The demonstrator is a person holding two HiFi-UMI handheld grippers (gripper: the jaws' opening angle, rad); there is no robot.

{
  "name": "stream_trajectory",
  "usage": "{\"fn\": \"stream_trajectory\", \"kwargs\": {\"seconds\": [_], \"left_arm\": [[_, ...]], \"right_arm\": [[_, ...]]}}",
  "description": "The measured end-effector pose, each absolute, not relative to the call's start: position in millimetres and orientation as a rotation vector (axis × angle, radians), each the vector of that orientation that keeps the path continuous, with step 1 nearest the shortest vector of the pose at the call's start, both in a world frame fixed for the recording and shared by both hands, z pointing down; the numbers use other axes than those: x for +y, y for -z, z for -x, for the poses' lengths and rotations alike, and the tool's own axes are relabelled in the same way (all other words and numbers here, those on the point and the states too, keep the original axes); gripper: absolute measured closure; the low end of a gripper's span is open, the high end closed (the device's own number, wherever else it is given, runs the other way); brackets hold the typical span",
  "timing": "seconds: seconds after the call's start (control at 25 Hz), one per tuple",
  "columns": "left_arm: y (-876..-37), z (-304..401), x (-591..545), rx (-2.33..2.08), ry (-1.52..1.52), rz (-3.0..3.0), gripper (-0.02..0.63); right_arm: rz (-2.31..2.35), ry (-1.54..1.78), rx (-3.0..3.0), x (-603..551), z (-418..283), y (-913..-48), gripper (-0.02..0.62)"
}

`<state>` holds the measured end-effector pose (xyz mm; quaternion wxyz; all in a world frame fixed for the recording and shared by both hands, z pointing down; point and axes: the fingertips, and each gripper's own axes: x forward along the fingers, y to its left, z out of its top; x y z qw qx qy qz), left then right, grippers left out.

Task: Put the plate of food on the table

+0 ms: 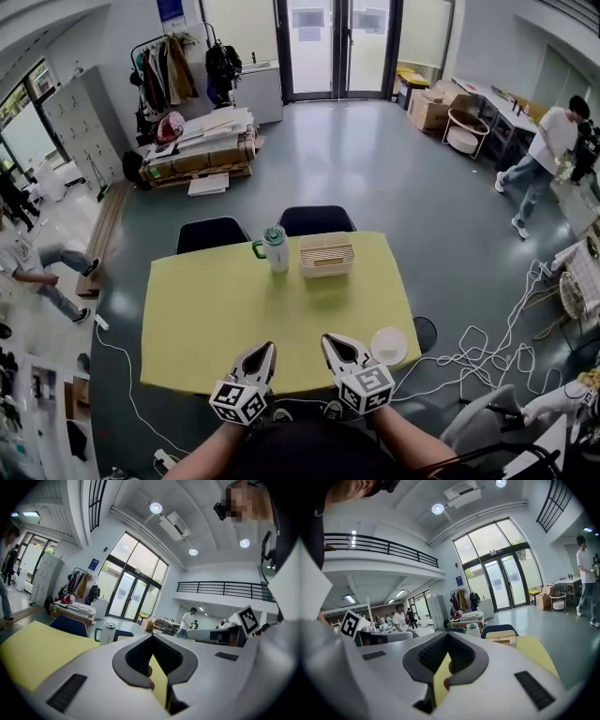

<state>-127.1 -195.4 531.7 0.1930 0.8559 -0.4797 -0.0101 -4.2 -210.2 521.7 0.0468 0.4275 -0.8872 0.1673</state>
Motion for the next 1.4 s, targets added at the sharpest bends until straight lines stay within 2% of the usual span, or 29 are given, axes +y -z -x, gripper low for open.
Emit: {"fn": "stream_trajectory", "kwargs": {"seconds": [0.4, 1.4], "left_arm": [[-523.2, 159.1, -180.1, -1.392, 0.073, -2.379, 0.597], [-517.6, 173.7, -159.7, -1.412, 0.097, -2.366, 0.597]], "right_arm": [[-1.309, -0.503, -2.679, -203.4, 27.1, -516.9, 0.584], [-1.354, -0.574, -2.674, -182.4, 28.6, -514.4, 0.584]]}}
